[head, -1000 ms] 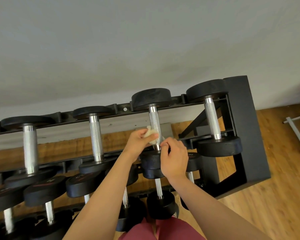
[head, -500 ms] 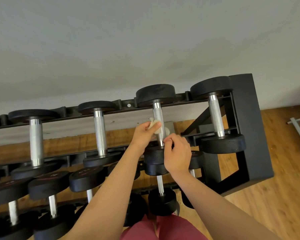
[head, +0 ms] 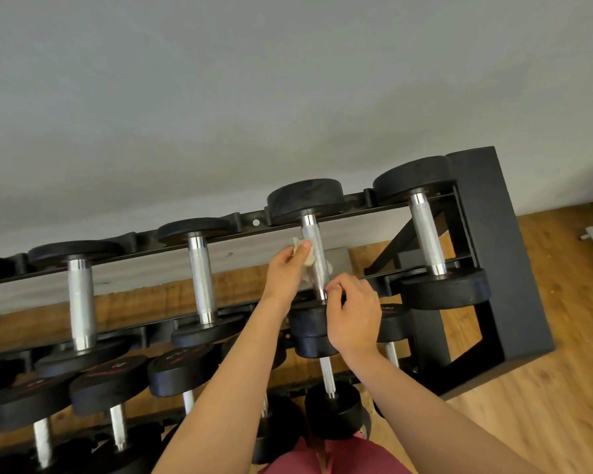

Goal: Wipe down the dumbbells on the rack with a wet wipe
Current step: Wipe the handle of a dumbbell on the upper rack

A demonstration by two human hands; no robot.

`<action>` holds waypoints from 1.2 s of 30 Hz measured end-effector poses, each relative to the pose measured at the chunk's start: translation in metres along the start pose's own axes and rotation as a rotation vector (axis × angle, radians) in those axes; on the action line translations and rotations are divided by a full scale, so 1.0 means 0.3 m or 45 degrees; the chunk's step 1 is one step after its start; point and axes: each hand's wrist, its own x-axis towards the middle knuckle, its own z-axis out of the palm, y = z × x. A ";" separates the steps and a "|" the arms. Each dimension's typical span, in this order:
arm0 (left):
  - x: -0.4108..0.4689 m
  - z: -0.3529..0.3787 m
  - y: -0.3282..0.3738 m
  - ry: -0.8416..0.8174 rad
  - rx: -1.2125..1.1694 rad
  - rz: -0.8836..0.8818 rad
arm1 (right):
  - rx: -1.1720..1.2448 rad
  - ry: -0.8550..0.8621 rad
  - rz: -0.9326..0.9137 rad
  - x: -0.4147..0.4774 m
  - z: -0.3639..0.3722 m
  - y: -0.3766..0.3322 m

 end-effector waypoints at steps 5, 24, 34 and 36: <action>-0.047 -0.021 -0.014 -0.035 -0.078 -0.113 | -0.003 -0.003 0.016 0.000 0.000 -0.006; -0.037 0.034 -0.042 0.147 0.138 0.021 | -0.001 -0.005 0.004 0.000 -0.002 -0.002; -0.039 -0.027 -0.046 -0.035 0.183 0.023 | 0.023 0.009 -0.020 0.000 0.002 0.004; -0.041 -0.037 -0.040 -0.053 0.210 0.033 | 0.028 0.010 -0.017 0.001 0.004 0.004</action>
